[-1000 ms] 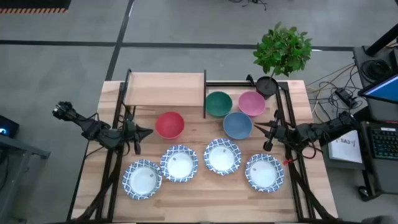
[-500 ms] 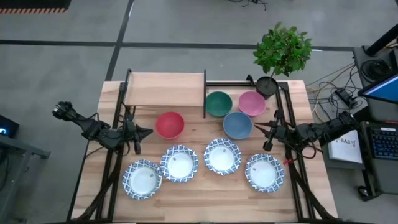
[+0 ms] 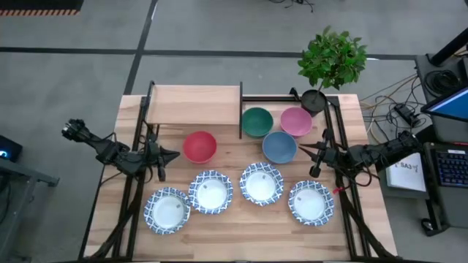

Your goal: Place and stack bowls onto a shelf

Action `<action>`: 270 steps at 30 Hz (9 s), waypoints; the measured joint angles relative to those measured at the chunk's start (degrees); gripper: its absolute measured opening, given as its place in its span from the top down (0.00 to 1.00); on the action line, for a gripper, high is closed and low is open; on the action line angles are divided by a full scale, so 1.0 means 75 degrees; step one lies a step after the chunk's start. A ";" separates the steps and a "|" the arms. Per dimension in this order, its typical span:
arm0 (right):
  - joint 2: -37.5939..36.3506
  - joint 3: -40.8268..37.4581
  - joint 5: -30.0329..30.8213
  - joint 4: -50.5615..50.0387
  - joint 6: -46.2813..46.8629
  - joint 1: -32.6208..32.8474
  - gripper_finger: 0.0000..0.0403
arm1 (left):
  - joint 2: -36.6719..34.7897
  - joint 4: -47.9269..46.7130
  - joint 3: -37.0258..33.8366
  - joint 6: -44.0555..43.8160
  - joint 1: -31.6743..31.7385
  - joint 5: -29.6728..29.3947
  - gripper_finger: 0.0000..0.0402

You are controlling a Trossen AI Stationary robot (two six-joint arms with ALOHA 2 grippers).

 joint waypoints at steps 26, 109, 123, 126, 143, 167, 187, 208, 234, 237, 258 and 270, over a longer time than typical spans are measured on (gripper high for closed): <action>0.0003 -0.0002 0.0001 -0.0001 0.0000 0.0000 0.92 | -0.0001 0.0000 -0.0002 0.0000 0.0001 0.0000 1.00; 0.3750 0.2401 -0.1006 -0.0389 0.6077 0.0017 0.92 | 0.9385 -0.4051 0.5635 -0.6038 0.1461 0.4733 1.00; 0.4001 0.2393 -0.1003 -0.0382 0.6020 0.0015 0.92 | 0.9557 -0.3733 0.5645 -0.5983 0.1563 0.4790 0.73; 0.4001 0.2393 -0.1000 -0.0379 0.6009 0.0015 0.92 | 0.9666 -0.3699 0.5629 -0.5975 0.1563 0.4609 0.62; 0.4001 0.2393 -0.1000 -0.0377 0.6056 0.0015 0.92 | 1.0940 -0.2707 0.5623 -0.5434 0.1551 0.4651 0.57; 0.4001 0.2393 -0.1000 -0.0378 0.6033 0.0015 0.92 | 1.0672 -0.2658 0.5742 -0.5326 0.1558 0.4602 1.00; 0.3998 0.2393 -0.0997 -0.0356 0.6053 0.0012 0.92 | 0.9217 -0.6389 0.9703 -0.1342 0.3765 0.3489 1.00; 0.3997 0.2393 -0.0991 -0.0326 0.5921 0.0012 0.92 | 0.9226 -0.6578 1.0839 0.2790 1.2980 0.6974 1.00; 0.3998 0.2396 -0.0988 -0.0325 0.5863 0.0012 0.92 | 0.9254 -0.6412 1.0258 0.2950 1.2457 0.7178 1.00; 0.3998 0.2396 -0.0991 -0.0326 0.5866 0.0012 0.92 | 0.9257 -0.6196 0.9862 0.2743 1.2274 0.6834 1.00; 0.3998 0.2396 -0.1000 -0.0324 0.5921 0.0012 0.92 | 0.9218 -0.6043 0.9619 0.3374 1.2223 0.6541 0.70; 0.3998 0.2396 -0.0996 -0.0326 0.5918 0.0013 0.92 | 0.9201 -0.5118 0.9614 0.3214 1.0328 0.7358 0.76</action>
